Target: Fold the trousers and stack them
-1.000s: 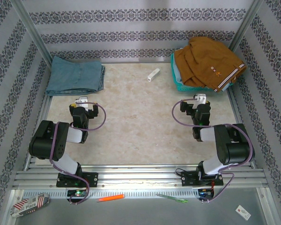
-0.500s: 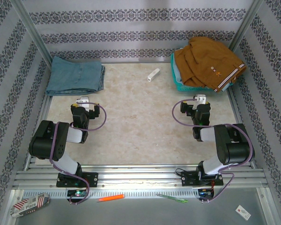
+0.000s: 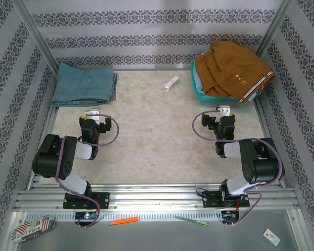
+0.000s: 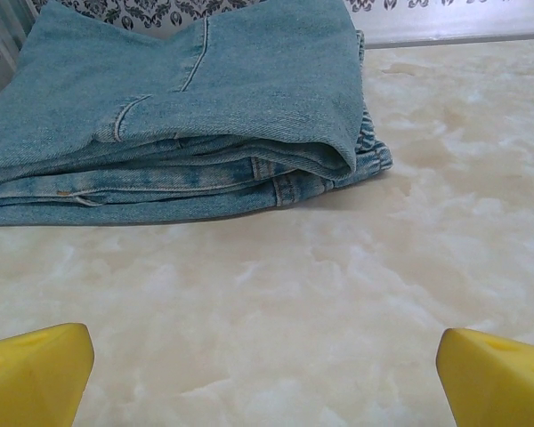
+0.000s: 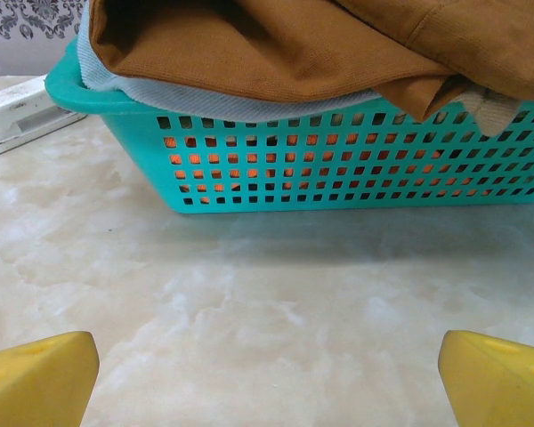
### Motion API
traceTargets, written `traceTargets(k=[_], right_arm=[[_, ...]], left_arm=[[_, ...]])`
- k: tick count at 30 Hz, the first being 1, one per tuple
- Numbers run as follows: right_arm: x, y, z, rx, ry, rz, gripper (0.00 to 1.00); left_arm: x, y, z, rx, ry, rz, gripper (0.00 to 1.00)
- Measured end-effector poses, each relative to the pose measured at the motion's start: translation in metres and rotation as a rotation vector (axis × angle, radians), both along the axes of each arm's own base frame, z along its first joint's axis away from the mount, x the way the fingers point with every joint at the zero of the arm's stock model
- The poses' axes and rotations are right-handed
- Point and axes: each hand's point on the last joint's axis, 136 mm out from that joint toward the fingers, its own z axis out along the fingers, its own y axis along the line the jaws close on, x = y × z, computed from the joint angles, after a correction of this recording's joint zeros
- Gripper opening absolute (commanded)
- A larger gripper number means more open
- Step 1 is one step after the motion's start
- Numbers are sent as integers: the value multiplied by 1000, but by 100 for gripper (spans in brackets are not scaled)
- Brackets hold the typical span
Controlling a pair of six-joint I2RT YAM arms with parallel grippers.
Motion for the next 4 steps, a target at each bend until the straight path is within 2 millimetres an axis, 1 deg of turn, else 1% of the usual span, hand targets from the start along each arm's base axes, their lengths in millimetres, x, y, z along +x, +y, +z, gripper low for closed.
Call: traceTargets(k=[4], right_arm=[[0,0,0,0,0,0,98]], left_arm=[[0,0,-1,1,5,1,99]])
